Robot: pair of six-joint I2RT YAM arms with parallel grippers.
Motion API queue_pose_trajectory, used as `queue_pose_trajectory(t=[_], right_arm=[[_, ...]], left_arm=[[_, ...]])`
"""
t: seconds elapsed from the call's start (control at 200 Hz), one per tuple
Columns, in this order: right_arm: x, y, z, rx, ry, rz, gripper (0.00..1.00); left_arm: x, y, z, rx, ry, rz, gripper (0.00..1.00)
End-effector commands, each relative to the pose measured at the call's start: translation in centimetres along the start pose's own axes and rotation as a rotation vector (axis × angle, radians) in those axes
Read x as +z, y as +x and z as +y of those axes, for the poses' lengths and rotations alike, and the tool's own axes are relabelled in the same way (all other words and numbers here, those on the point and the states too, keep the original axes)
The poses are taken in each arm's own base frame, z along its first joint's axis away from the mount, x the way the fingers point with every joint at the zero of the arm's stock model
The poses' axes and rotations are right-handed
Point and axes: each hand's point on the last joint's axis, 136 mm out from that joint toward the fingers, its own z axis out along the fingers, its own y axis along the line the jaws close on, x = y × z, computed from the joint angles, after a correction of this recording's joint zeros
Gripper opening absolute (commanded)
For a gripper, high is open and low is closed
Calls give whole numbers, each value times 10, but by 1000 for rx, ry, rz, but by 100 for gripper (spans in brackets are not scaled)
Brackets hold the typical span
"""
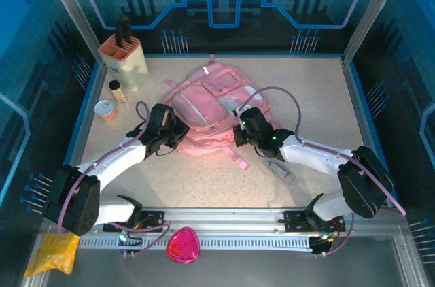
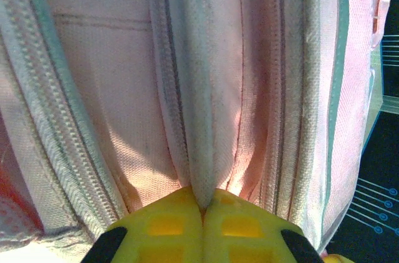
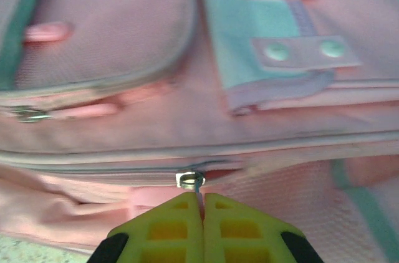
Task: Pack the student bag
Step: Zip the student bag at the center of the table.
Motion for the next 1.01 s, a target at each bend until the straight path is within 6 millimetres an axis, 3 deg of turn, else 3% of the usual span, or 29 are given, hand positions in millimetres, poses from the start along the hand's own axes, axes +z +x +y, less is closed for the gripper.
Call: queue_pose_trajectory(t=[0.0, 0.11, 0.265, 0.34, 0.445, 0.535, 0.675, 0.805, 1.001], right_arm=[[-3, 15, -27, 11, 82, 62, 0], [-7, 9, -12, -4, 17, 47, 0], [-3, 16, -41, 26, 119, 96, 0], [-4, 15, -37, 43, 73, 110, 0], [-14, 3, -17, 85, -39, 77, 15], [-19, -2, -11, 115, -73, 83, 31], [-20, -19, 4, 169, -139, 95, 43], [-7, -31, 24, 253, -227, 132, 53], [23, -38, 27, 353, -231, 208, 62]], left_arm=[[-9, -29, -3, 17, -6, -101, 0], [-6, -24, -7, 33, 1, -64, 0], [-6, -22, -4, 39, -11, -53, 0], [-7, -17, -10, 59, 8, -36, 0], [-11, -8, -19, 116, 6, -20, 7], [-18, -2, -20, 172, -22, -29, 22], [-29, 6, -22, 210, -24, -47, 33], [-35, 15, -26, 252, -42, -74, 38], [-45, 34, -46, 369, -42, -132, 52]])
